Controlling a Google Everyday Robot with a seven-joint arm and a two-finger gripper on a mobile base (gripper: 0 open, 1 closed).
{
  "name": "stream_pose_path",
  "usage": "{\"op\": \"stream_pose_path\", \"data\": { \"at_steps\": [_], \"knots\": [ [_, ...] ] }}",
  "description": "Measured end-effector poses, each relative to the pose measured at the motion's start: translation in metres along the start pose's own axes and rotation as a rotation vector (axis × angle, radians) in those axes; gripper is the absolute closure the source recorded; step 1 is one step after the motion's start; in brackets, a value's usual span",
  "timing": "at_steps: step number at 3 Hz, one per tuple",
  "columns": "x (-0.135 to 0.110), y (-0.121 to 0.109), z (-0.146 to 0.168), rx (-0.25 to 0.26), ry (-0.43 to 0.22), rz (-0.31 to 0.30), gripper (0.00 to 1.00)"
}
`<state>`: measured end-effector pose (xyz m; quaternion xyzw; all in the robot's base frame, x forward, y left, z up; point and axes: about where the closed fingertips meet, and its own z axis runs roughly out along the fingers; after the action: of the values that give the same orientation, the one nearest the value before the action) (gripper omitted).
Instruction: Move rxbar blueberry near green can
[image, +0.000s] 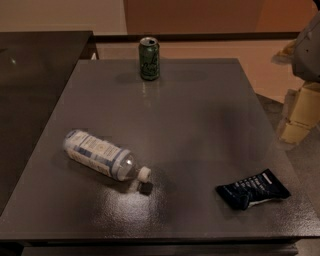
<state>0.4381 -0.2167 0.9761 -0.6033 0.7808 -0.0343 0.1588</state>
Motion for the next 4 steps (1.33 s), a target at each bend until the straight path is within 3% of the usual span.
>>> {"op": "stream_pose_path", "data": {
  "at_steps": [2, 4],
  "knots": [
    [0.000, 0.003, 0.003, -0.006, 0.005, -0.032, 0.00],
    [0.016, 0.039, 0.026, -0.107, -0.015, -0.203, 0.00]
  ]
}}
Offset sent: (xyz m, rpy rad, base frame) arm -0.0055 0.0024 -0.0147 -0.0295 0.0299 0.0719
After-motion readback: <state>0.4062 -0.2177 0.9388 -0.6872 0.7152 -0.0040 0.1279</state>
